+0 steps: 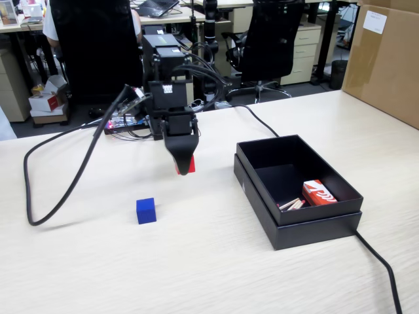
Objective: Put the red cube on top of the blue cube
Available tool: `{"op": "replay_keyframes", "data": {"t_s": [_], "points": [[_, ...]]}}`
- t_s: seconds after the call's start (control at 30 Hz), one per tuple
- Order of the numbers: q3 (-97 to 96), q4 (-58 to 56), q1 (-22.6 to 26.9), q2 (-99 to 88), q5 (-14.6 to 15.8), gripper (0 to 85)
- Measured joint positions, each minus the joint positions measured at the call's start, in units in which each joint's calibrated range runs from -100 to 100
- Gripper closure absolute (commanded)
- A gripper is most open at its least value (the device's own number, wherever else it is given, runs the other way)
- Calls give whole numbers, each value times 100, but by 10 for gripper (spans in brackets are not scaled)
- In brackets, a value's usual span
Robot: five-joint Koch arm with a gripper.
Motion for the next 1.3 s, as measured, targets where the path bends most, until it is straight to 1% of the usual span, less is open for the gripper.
{"op": "replay_keyframes", "data": {"t_s": [0.23,0.3,0.63,1.03,1.13,1.3], "points": [[0,0,-317,-26,-151,831],[0,8,-410,-26,-254,831],[0,39,-562,168,-484,831],[9,604,-728,919,-591,830],[9,921,-747,1204,-596,830],[0,945,-752,1372,-596,830]]}}
